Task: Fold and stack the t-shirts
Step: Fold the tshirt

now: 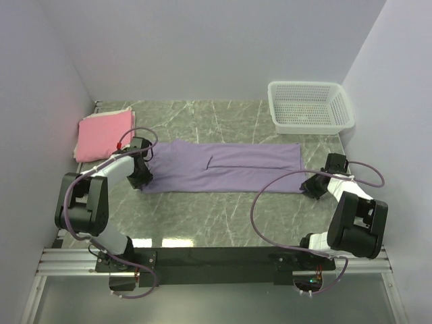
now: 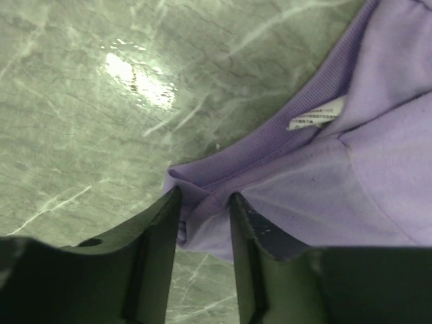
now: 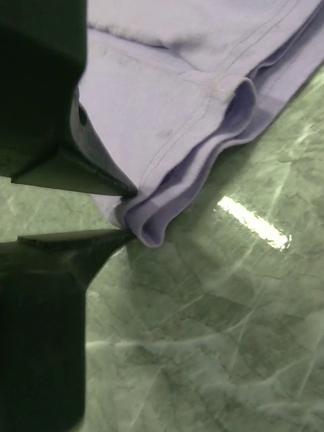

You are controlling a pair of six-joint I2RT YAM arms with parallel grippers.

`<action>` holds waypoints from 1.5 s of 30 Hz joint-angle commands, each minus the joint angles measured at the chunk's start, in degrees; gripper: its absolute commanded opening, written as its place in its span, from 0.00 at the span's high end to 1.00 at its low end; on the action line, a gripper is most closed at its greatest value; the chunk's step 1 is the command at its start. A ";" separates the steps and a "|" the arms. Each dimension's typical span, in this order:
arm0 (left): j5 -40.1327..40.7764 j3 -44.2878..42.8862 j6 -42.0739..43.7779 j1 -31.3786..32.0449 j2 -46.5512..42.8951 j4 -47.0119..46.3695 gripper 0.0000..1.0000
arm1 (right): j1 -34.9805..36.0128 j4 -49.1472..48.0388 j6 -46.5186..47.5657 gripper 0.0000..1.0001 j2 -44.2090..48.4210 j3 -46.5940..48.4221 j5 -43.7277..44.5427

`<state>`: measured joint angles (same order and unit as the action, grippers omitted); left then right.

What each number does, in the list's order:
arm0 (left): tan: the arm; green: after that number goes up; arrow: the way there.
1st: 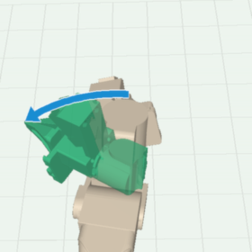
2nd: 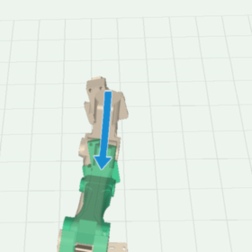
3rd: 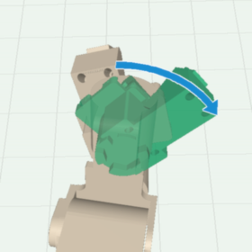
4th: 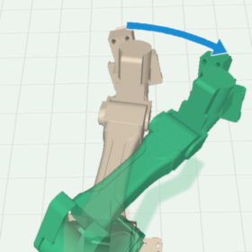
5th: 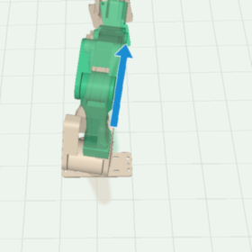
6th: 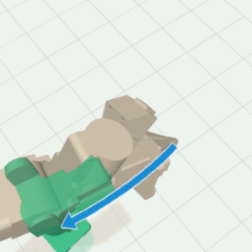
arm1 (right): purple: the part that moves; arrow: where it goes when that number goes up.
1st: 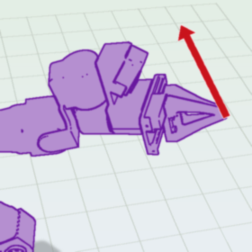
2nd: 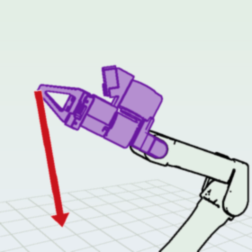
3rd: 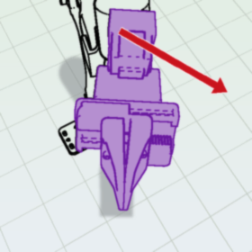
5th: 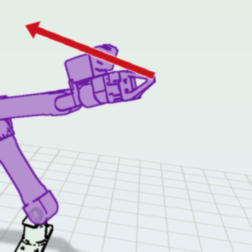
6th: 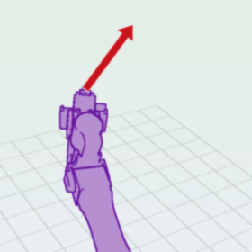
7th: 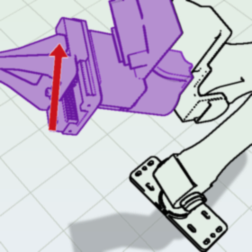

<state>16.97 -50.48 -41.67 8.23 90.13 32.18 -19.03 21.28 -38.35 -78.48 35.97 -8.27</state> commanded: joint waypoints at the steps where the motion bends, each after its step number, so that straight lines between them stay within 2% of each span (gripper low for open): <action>1: 3.24 -0.14 -0.52 -1.46 0.66 1.30 0.61 | -0.75 -3.26 0.81 0.76 -0.97 -1.07 1.41; 2: 3.24 -0.58 -0.60 -1.64 1.27 1.39 0.62 | -1.10 -3.09 1.17 0.91 -0.98 -0.99 1.85; 4: 3.33 -1.02 -0.95 -2.16 1.89 2.18 0.64 | -1.54 -1.51 2.13 1.00 -0.63 -0.64 2.64; 10: 4.12 -2.25 -1.48 -3.04 3.04 4.02 0.64 | -3.82 2.27 2.84 1.00 1.92 -0.28 6.25; 14: 3.07 -1.99 -1.48 -3.04 1.38 4.64 0.59 | -3.83 2.98 2.93 1.00 2.45 -0.28 5.46; 15: 2.72 -1.99 -1.48 -3.04 0.76 4.82 0.57 | -3.83 3.15 3.10 0.98 2.54 -0.37 5.11; 19: 2.01 -2.08 -1.57 -3.04 -2.76 5.87 0.44 | -3.48 5.00 3.10 0.69 4.11 -0.02 3.88; 22: 1.49 -2.95 -1.83 -3.04 -5.92 7.54 0.37 | -2.43 6.85 3.02 0.56 7.97 1.03 4.41; 24: 1.14 -3.22 -2.19 -3.04 -7.24 8.86 0.33 | -1.81 7.89 3.19 0.52 9.91 1.91 4.40; 25: 0.87 -3.66 -2.45 -3.04 -7.77 9.30 0.26 | -1.19 8.25 3.19 0.50 11.40 3.13 5.54; 28: 0.08 -4.45 -3.06 -2.96 -10.49 11.23 0.16 | 3.02 9.74 3.54 0.49 13.52 6.21 8.18; 29: -0.10 -5.06 -3.41 -2.96 -11.54 11.93 0.13 | 6.34 10.10 3.80 0.49 13.70 7.70 10.27; 32: -0.27 -6.12 -4.03 -2.87 -13.22 13.43 0.12 | 12.59 10.98 4.86 0.49 12.48 10.34 13.45; 33: -0.36 -6.47 -4.29 -2.69 -13.57 14.04 0.13 | 17.22 11.33 6.17 0.49 11.60 11.22 13.55; 40: -5.01 -6.30 -6.75 -0.41 -12.79 11.24 0.24 | 36.31 11.42 8.73 0.49 -0.61 19.83 16.09; 43: -5.72 -7.17 -8.42 2.30 -10.51 9.13 0.31 | 40.72 12.91 10.57 0.49 -7.53 23.87 15.40; 45: -6.24 -8.31 -9.56 4.59 -8.58 8.51 0.31 | 42.40 14.83 11.62 0.49 -12.37 26.25 15.65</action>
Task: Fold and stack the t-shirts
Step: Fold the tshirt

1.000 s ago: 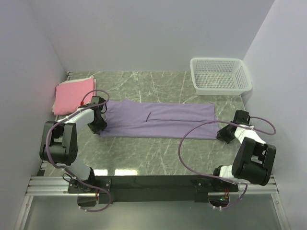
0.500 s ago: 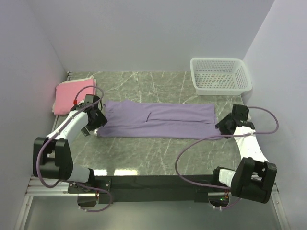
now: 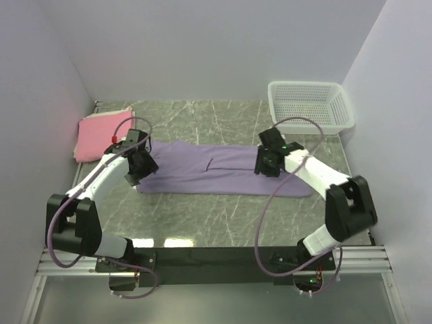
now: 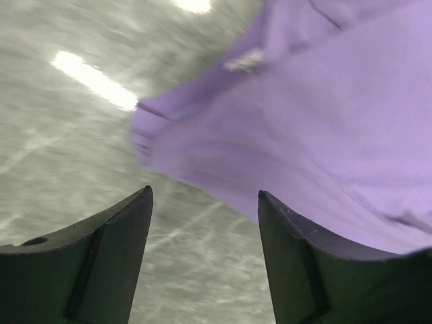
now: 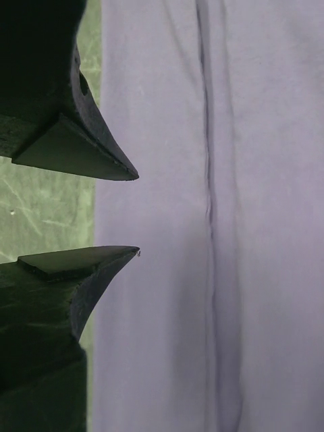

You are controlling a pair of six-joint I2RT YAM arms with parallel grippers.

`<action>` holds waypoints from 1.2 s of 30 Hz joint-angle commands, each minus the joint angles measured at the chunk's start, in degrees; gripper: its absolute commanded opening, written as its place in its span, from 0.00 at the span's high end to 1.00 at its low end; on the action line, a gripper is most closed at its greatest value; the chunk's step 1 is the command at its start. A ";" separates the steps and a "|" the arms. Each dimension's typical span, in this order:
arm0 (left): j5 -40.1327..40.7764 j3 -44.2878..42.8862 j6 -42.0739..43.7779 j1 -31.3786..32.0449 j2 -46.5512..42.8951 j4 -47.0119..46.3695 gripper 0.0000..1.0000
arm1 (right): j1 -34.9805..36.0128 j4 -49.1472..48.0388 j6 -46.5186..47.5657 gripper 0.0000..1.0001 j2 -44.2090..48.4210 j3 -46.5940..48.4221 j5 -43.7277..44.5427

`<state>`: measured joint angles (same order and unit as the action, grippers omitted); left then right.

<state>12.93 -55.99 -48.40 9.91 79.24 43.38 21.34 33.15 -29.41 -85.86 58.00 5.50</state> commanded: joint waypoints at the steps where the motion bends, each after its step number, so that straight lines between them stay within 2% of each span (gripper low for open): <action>1: -2.47 -3.77 -3.36 3.35 4.67 -2.77 0.31 | 2.73 3.24 3.12 0.49 -6.14 4.58 1.97; 11: -3.08 -7.99 -5.04 4.41 19.89 -7.34 0.27 | 6.60 5.26 6.56 0.48 -13.89 4.23 -0.93; 19: -1.15 -17.74 0.58 4.33 32.10 -5.84 0.28 | 12.13 6.40 7.26 0.48 -15.74 -0.43 -5.32; 23: 2.01 -24.68 5.33 4.06 37.03 -4.27 0.27 | 17.05 9.03 8.05 0.48 -17.23 0.18 -11.73; 29: 3.68 -41.29 15.17 3.18 46.96 -1.90 0.22 | 27.07 13.51 10.59 0.48 -24.95 10.89 -20.86; 33: 4.30 -51.38 19.13 2.48 51.79 -1.28 0.21 | 34.62 16.42 11.92 0.49 -33.90 25.71 -24.73; 36: 3.33 -58.24 20.27 1.87 56.19 -0.49 0.19 | 37.10 15.81 11.30 0.49 -38.48 32.76 -28.86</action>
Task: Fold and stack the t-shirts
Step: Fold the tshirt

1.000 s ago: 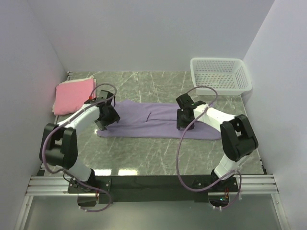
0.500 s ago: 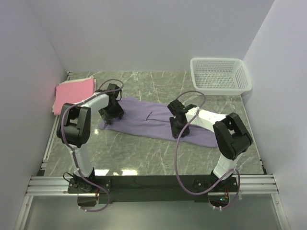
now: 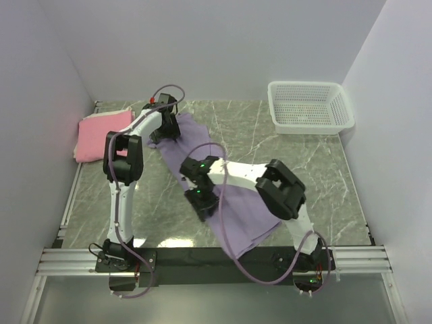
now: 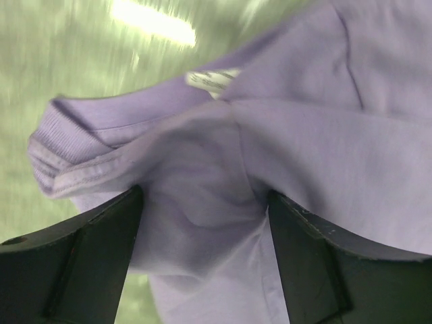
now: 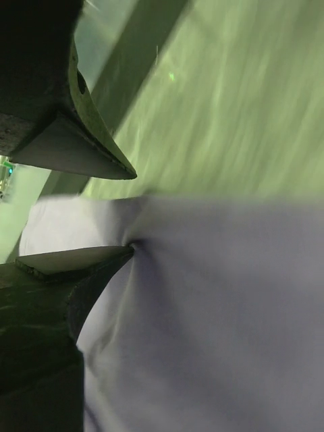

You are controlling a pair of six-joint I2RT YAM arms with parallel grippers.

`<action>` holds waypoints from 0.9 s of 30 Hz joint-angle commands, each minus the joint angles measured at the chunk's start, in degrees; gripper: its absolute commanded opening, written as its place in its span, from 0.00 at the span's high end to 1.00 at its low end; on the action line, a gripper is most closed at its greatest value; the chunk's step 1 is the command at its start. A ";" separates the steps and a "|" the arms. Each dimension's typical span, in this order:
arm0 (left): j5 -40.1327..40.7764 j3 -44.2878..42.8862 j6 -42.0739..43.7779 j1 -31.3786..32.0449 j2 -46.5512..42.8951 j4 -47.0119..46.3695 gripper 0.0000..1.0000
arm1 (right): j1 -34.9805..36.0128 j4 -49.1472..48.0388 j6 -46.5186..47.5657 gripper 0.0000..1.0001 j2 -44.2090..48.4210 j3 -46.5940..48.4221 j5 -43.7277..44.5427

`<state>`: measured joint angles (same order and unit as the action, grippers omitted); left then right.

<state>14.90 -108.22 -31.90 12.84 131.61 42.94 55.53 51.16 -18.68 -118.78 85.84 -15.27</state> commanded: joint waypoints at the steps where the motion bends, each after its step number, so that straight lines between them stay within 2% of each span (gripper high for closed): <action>1: 1.02 -7.43 4.04 -1.15 5.83 -0.05 0.17 | 3.44 -2.55 0.31 0.49 -6.37 6.25 -8.89; 8: -3.11 -15.87 4.74 -1.24 11.21 -2.77 0.10 | 5.03 -5.19 -1.80 0.48 -9.89 16.45 -8.56; 12: -3.91 -15.36 5.97 -1.24 8.50 -6.53 0.05 | 4.50 -4.31 -1.27 0.48 -4.91 17.79 -2.50; 18: -2.24 -6.58 3.70 -1.06 -5.11 -11.56 0.03 | 0.99 -8.26 -3.65 0.50 10.13 2.27 3.57; 22: -0.57 -2.26 0.18 -0.27 -11.01 -8.40 0.05 | 0.81 -7.30 -3.91 0.52 16.73 -6.46 6.65; 27: 0.83 5.29 -5.79 4.20 -16.38 -3.92 0.16 | 0.72 -8.35 -5.75 0.53 23.59 -17.80 7.79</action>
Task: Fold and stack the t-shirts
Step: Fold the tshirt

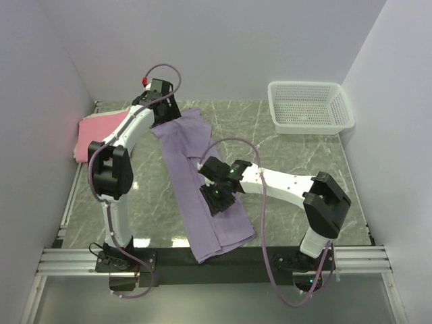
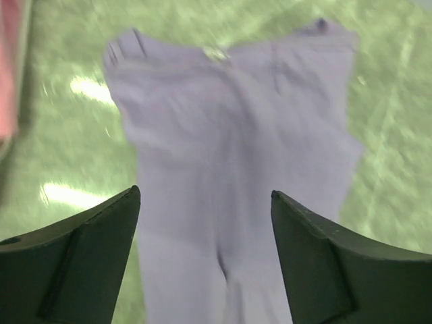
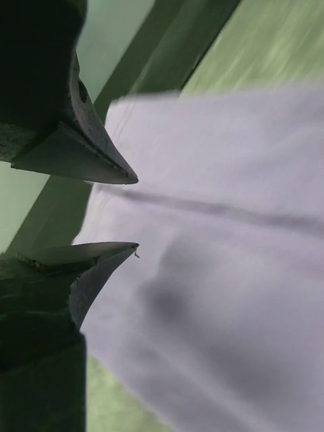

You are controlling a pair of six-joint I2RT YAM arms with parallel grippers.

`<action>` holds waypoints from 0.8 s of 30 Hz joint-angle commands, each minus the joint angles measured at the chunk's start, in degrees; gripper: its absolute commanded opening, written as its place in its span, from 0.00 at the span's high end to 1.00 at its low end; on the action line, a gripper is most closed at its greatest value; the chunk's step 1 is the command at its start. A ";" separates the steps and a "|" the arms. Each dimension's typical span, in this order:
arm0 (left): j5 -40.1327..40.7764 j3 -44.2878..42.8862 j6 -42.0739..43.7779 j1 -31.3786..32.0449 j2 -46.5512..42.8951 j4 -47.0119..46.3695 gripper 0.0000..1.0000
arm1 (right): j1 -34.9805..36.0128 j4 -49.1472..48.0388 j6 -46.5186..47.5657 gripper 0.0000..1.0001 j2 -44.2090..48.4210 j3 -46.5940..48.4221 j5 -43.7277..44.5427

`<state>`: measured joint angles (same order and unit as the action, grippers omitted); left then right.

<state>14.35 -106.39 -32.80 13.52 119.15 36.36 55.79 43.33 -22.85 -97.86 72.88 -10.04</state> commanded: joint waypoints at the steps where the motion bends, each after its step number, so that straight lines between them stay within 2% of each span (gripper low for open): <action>1: 1.47 4.77 -5.87 4.49 -5.15 3.10 0.17 | 0.46 -0.70 -1.93 0.53 3.55 -6.07 2.92; 5: 0.69 11.09 -10.96 9.32 -6.48 4.25 0.21 | 0.46 -0.79 -2.72 0.53 6.28 -10.56 4.59; 9: 1.03 13.93 -13.52 10.47 -5.25 3.28 0.20 | 0.46 -0.62 -2.99 0.54 7.16 -12.32 5.82; 14: 3.75 10.86 -13.17 10.47 -0.42 3.89 0.17 | 0.37 -0.88 -3.34 0.54 8.21 -13.38 6.53; 24: 1.21 5.67 -12.38 10.04 9.33 4.25 0.19 | 0.46 -1.41 -3.43 0.54 6.20 -12.50 6.27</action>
<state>16.05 -98.19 -44.71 23.70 125.47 41.17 56.01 43.03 -25.93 -91.77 59.90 -4.12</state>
